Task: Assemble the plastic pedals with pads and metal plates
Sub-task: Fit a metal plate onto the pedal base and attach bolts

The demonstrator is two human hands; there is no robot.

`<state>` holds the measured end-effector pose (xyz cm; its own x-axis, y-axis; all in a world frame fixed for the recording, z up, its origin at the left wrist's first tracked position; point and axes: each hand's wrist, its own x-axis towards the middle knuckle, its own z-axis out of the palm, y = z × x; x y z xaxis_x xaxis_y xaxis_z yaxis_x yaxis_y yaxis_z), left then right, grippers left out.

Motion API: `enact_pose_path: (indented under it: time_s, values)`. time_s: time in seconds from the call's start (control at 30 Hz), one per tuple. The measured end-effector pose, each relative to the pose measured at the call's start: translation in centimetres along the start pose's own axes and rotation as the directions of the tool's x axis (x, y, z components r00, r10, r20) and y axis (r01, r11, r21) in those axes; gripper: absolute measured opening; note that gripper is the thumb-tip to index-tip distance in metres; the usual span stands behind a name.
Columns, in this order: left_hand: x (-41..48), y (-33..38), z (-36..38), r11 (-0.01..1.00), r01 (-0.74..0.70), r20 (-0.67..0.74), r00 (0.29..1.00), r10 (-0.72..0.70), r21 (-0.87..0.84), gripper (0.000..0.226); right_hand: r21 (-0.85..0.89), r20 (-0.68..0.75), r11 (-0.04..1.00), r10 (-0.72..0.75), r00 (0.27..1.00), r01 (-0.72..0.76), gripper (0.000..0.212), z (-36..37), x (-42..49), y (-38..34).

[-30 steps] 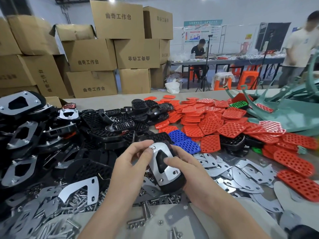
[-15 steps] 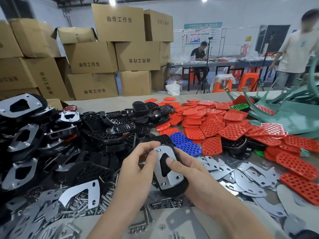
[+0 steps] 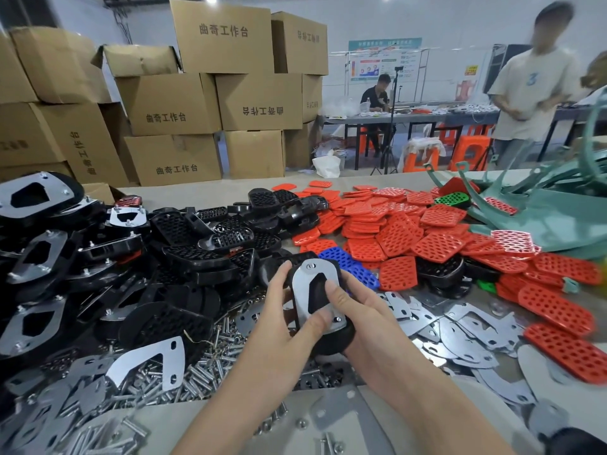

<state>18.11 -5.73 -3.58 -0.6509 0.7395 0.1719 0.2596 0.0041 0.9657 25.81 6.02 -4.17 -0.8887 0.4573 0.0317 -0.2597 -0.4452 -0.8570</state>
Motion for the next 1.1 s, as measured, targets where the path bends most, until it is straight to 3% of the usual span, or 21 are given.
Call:
enact_pose_path:
  time_s: [0.3,0.43,0.6,0.7,0.93,1.1]
  values:
    - [0.2,-0.1,0.6,0.998,-0.038,-0.060,0.997,0.040,0.046,0.080,0.029,0.045,0.999,0.038,0.998,-0.040,0.044,-0.3,0.1,-0.7]
    - [0.4,0.6,0.4,0.988,-0.052,-0.085,0.994,0.065,0.148,0.076,0.047,-0.009,0.999,0.012,1.000,-0.012,0.039,-0.3,0.3,-0.7]
    - [0.5,1.4,-2.7,0.916,-0.028,-0.087,0.994,0.068,0.400,0.026,0.211,-0.208,0.974,-0.035,0.977,0.080,0.045,-1.3,0.6,-1.5]
    - [0.1,1.5,-4.3,0.828,0.008,0.009,1.000,-0.015,0.561,0.010,0.282,-0.273,0.952,-0.036,0.961,0.116,0.045,-2.0,1.0,-1.7]
    - [0.9,1.5,-7.2,0.527,0.041,-0.022,0.999,-0.043,0.849,0.020,0.273,-0.208,0.960,-0.002,0.978,0.060,0.069,-2.3,0.9,-1.4]
    - [2.4,-0.2,-6.3,0.119,-0.115,0.132,0.980,-0.148,0.986,0.026,0.239,-0.253,0.962,-0.072,0.965,0.134,0.044,-2.0,0.8,-1.7]
